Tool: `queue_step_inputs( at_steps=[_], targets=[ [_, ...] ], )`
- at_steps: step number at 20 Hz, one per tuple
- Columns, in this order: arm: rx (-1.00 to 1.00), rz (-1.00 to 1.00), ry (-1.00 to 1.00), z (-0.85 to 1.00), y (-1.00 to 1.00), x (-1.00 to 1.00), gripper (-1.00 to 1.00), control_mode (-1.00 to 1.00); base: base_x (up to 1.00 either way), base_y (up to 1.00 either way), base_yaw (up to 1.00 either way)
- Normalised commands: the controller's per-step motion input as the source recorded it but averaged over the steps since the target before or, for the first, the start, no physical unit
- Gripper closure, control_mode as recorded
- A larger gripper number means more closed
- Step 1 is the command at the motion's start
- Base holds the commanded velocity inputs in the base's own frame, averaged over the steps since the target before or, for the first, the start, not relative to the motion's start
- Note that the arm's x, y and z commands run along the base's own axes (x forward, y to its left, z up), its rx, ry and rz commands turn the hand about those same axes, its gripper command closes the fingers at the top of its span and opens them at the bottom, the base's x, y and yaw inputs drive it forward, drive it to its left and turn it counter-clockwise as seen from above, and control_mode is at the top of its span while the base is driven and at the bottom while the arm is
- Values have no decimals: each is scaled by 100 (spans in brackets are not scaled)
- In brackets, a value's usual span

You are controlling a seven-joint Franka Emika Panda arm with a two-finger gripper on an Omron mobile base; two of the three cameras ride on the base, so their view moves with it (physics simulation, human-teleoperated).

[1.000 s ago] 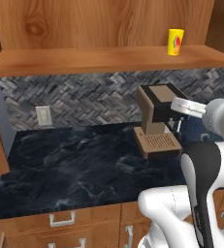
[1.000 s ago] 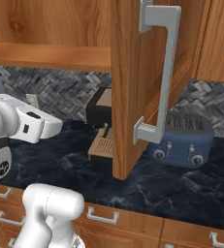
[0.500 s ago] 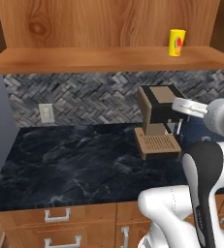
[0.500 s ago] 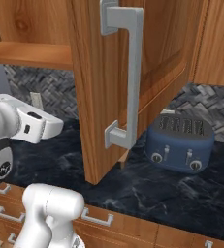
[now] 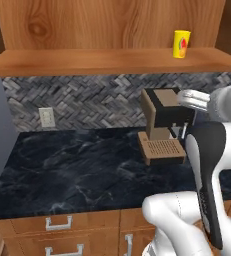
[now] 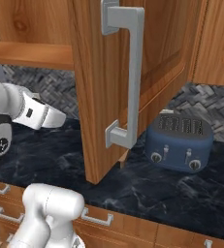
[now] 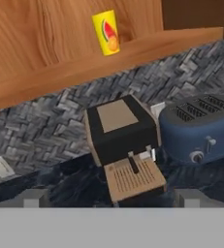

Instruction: Open the cabinet directly in front. Then move the liquor and the cup to the dining counter with the candle on it.

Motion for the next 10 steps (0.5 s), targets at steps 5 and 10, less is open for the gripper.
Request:
queue_step_inputs(
  at_steps=[5,10],
  targets=[
    [1,2,49,62,-12,0,-100,-100,0,0,0],
    [0,15,26,26,-1,0,-100,-100,0,0,0]
  ],
)
